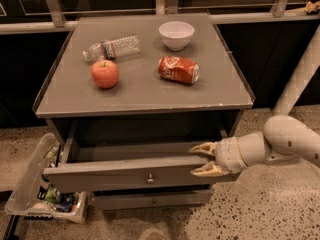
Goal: Open top drawer
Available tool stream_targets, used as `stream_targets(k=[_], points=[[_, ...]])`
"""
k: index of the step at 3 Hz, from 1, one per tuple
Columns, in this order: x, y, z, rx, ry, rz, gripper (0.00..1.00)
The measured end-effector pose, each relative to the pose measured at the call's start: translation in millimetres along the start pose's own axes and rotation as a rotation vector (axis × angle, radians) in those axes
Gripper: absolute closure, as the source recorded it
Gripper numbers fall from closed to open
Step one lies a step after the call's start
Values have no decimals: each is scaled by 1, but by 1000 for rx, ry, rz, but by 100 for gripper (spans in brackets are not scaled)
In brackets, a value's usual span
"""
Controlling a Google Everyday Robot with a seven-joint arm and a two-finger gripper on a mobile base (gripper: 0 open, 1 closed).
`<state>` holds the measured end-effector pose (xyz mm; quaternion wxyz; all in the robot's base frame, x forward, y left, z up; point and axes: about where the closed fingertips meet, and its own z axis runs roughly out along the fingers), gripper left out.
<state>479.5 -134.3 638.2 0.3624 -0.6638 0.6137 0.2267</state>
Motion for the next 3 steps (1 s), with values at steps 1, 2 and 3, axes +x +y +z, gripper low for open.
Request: stream_targets(k=[1,2,3], points=[[-2,0,-1,0,0,0,81],[-3,3,-2,3,9,0,100],[-3,9,-3,10,19,5,100]])
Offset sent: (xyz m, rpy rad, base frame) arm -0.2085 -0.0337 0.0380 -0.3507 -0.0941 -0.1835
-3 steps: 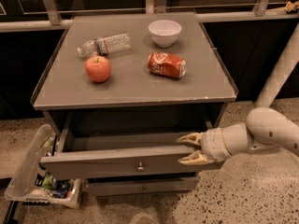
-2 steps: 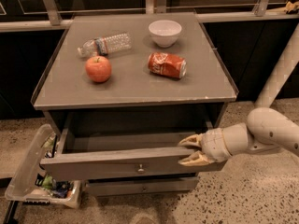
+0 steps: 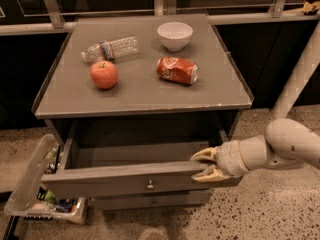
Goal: Open top drawer
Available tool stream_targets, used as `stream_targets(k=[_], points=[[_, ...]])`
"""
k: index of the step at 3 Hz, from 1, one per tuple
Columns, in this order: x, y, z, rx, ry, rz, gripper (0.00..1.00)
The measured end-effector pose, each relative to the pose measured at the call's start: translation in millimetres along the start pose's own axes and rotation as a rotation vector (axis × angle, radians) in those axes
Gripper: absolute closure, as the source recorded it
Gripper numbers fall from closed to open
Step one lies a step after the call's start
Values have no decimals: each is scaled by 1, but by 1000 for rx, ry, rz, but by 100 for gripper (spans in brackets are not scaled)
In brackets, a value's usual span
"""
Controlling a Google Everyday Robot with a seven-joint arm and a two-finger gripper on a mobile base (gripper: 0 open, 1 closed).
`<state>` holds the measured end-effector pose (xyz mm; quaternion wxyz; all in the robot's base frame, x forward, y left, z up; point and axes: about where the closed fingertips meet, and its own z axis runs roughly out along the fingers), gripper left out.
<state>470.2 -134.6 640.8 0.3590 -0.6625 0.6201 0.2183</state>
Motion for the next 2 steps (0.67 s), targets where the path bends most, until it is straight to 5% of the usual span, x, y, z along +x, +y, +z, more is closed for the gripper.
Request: stream_targets(k=[2], points=[[-1,1,0,0,0,0,59]])
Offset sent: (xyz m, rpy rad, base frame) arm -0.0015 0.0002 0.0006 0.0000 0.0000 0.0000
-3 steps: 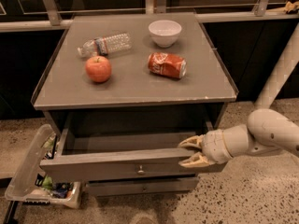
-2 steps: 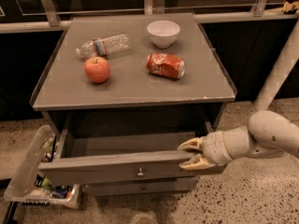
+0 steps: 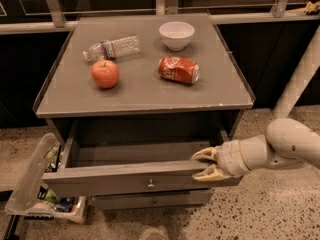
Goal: Open top drawer
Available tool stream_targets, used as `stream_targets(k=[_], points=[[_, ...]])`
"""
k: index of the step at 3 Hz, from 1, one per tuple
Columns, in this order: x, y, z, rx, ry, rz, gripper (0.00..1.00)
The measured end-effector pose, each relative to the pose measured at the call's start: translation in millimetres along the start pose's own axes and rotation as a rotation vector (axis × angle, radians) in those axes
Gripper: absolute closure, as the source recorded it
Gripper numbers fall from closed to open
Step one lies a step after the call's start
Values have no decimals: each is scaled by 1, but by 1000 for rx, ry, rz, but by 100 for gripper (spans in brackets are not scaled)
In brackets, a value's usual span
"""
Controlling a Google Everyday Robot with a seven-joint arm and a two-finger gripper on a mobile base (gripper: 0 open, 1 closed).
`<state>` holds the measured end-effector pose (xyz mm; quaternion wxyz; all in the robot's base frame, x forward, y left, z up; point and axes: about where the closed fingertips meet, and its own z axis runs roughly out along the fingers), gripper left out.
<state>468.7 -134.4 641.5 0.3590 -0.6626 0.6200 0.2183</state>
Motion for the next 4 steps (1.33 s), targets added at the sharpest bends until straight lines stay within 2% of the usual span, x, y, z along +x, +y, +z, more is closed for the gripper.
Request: stream_targets(k=[1,2,3,4], points=[[0,0,0,0,0,0,35],[3,12,-2,1,-5,-9,12],[11,49,-12,10,-18,-29,14],[8,52,-14,11,-20,-31,37]])
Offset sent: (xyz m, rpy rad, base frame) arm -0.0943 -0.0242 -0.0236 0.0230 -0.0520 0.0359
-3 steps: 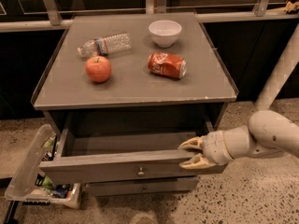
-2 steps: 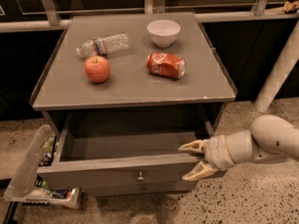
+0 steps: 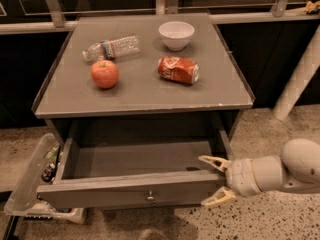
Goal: Open top drawer
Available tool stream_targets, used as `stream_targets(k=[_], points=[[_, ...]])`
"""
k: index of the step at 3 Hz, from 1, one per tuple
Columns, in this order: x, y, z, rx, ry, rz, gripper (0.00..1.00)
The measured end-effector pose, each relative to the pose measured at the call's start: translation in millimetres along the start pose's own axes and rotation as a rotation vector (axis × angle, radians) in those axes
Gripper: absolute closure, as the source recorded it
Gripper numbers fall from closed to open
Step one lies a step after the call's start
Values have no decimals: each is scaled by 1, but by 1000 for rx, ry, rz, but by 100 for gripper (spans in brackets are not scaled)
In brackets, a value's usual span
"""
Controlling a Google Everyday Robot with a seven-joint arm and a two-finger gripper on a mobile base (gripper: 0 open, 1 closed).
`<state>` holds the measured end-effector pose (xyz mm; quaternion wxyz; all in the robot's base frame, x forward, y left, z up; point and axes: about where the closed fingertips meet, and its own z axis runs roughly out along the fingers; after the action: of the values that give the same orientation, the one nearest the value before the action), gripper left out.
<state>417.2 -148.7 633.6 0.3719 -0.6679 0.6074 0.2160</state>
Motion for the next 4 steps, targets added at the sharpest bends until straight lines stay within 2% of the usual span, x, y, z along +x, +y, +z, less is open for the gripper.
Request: stream_targets(k=[1,2,3,4], points=[[-2,-2,-2,0,0,0,61],[-30,15,-10,21,-3,-62,84],[-34,15,-13,21,-5,-65,100],[-28,37,-21,29,3,-66,88]])
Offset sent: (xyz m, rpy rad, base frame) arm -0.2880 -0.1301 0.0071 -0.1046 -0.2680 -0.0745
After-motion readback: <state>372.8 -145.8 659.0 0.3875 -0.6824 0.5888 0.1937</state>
